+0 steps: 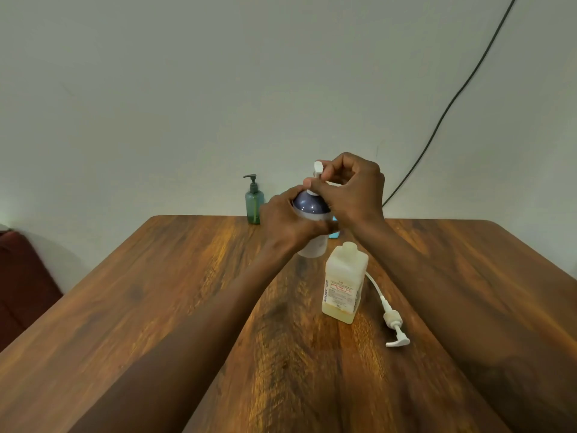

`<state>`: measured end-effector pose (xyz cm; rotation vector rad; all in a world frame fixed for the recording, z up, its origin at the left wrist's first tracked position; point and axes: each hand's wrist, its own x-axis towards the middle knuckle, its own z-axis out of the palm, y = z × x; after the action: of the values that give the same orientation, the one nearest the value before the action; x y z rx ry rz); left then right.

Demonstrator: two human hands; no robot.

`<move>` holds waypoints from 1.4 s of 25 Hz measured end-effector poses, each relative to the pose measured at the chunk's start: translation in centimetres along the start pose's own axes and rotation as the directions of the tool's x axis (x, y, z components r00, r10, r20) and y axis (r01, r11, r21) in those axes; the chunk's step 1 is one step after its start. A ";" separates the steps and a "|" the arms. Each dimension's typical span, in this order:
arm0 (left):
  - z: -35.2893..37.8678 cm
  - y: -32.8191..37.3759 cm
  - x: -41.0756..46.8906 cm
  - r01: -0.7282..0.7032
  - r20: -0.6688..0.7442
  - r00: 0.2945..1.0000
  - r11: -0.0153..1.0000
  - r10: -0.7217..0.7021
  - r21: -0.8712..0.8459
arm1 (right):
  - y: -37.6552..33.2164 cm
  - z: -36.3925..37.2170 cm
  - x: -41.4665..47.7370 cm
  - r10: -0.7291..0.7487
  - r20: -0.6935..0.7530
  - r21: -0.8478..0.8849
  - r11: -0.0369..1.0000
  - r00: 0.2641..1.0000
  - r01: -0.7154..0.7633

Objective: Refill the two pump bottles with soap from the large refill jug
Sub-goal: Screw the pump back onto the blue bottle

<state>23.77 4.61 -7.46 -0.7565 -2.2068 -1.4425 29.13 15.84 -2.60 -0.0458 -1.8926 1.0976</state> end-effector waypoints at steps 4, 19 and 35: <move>2.4 -1.4 3.6 -0.031 0.035 0.999 0.999 0.031 -0.022 | 2.8 -1.0 4.1 0.133 0.137 -0.003 0.991 0.982 -0.134; 12.2 -15.6 13.0 -0.216 0.480 0.870 0.792 -0.108 0.571 | 17.2 3.8 13.4 0.097 0.033 -0.244 0.966 0.995 -0.086; 10.0 -19.1 12.6 -0.103 0.372 0.928 0.936 -0.031 0.336 | 23.4 5.9 12.4 0.289 0.163 -0.330 0.917 0.943 -0.224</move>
<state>1.56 10.47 -17.42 -0.9994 -2.6180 -0.8950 8.77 31.44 -11.56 -0.3811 -2.2860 0.9976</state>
